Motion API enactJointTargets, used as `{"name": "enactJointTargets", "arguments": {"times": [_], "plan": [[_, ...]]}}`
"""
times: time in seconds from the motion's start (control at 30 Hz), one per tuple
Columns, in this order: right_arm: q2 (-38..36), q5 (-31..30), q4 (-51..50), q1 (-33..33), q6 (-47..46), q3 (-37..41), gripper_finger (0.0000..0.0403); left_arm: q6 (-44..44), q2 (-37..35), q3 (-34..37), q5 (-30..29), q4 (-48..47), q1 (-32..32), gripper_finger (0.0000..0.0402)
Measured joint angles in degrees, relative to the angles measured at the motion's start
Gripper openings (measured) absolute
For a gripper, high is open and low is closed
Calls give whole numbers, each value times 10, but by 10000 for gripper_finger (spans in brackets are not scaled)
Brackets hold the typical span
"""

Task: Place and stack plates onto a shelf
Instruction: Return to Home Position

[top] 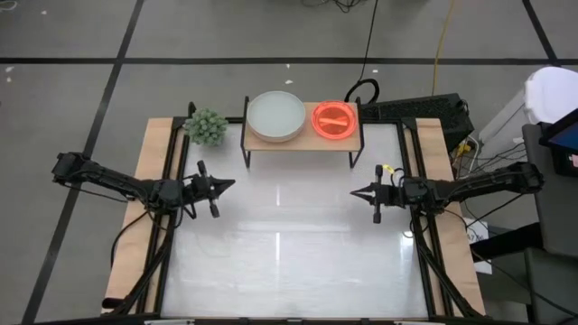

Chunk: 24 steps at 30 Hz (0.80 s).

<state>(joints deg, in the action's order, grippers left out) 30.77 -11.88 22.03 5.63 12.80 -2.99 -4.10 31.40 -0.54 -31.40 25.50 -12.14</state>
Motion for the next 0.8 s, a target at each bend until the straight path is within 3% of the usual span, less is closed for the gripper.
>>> {"name": "enactJointTargets", "arguments": {"times": [0.23, 0.37, 0.6, 0.8], "plan": [[-50, -2, 5, 0, 16, 17, 0, -33, 0, 0, -5, 63, 1, 9], [-70, -3, -15, -1, 26, 18, 0, -22, 0, 0, -10, 43, 2, 10], [-116, -47, -48, -1, 31, 19, 0, -13, 1, 0, 17, 35, 2, 11], [-164, -46, -101, -1, 24, 19, 0, -18, 0, 0, 68, 37, 2, 5]]}}
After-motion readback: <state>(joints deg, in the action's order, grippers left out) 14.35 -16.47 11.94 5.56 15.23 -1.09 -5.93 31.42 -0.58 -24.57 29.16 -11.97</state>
